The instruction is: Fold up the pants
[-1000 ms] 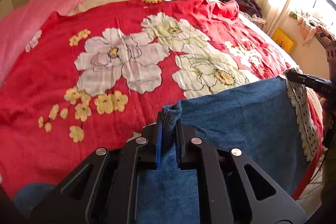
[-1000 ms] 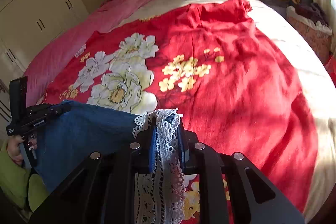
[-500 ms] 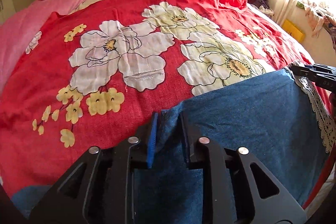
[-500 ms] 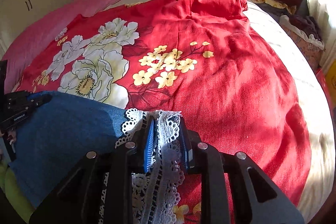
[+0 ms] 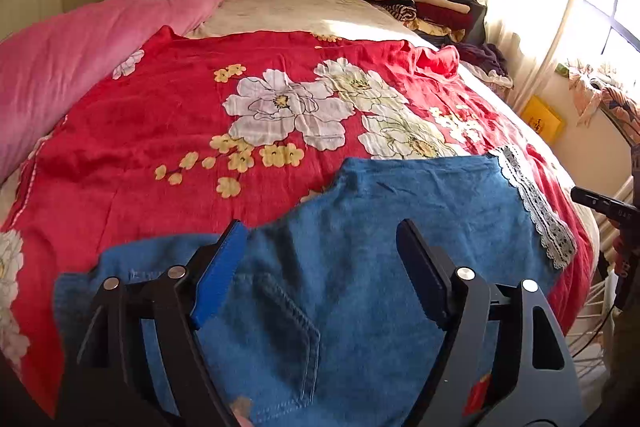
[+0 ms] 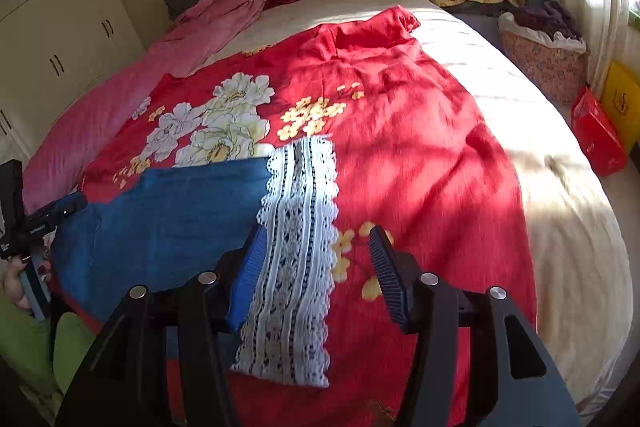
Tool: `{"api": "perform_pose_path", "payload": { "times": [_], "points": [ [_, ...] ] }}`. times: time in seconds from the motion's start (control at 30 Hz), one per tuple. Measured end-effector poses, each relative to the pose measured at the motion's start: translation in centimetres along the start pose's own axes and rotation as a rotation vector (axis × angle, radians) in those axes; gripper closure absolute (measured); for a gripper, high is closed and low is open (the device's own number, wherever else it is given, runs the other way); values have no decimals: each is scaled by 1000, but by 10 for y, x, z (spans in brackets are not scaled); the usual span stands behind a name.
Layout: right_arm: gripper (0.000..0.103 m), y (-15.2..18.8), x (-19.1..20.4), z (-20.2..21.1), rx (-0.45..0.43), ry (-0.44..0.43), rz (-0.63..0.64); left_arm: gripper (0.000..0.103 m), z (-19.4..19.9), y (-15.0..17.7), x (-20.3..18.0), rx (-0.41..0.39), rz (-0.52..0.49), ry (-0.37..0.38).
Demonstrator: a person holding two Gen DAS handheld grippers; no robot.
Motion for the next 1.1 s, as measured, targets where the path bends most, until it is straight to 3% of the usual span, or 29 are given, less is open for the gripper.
{"api": "perform_pose_path", "payload": {
  "times": [0.17, 0.47, 0.63, 0.83, 1.1],
  "points": [
    [51, 26, 1, 5, 47, -27, -39, 30, 11, 24, 10, 26, -17, -48],
    [55, 49, 3, -26, 144, -85, -72, 29, -21, 67, 36, 227, 5, -154],
    [84, 57, 9, -31, 182, -54, -28, 28, -22, 69, 40, 227, 22, -148],
    [86, 60, 19, -22, 211, 39, 49, 28, -19, 69, 43, 222, 43, -130],
    [82, 63, 11, -31, 219, 62, -6, 28, -18, 68, 45, 218, 57, -113]
  ]
}}
Point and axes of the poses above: each gripper's, at about its wrist camera, not at the fingertips, and z roughly against the way its jaws point, x to its left, y to its underside, the point moved 3 cm from there along -z, roughly the way its jaws point, and after that the axes turned 11 degrees about -y, right-handed, at the moved point
